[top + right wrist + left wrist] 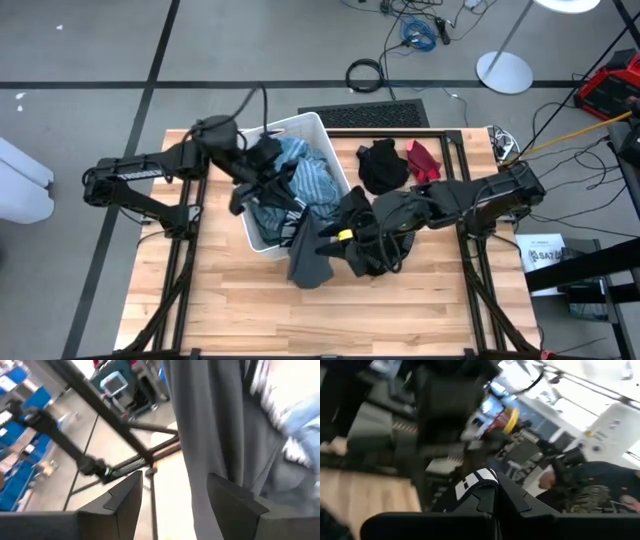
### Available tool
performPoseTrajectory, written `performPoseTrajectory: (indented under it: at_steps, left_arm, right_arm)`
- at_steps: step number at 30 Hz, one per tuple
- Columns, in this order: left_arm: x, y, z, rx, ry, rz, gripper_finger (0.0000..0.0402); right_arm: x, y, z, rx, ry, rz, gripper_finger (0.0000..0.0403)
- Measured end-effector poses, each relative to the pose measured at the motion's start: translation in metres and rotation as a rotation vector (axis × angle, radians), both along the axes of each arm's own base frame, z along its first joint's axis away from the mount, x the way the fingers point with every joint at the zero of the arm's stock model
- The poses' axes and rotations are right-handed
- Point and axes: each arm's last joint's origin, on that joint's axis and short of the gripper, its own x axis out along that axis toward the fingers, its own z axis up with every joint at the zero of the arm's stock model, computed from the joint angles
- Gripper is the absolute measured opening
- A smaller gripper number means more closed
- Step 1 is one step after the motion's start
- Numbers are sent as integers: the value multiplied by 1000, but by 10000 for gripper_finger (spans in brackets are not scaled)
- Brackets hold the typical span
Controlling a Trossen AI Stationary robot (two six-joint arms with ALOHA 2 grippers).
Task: Sort clothes
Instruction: Put the gray short into the white laundry bin
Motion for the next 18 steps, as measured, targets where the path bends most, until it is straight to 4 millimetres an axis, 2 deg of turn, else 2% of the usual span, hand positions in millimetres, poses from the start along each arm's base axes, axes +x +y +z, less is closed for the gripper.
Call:
performPoseTrajectory:
  at_steps: [5,11,18]
  left_arm:
    - [3,1,-9,-2,83,47,11]
    - [7,0,-12,5,87,46,12]
    - [12,-1,-15,11,97,39,12]
  right_arm:
    - [-14,-10,20,-82,-102,-98,207]
    - [-7,-16,16,-169,-107,-101,207]
    - [-6,-19,21,-277,-163,-76,207]
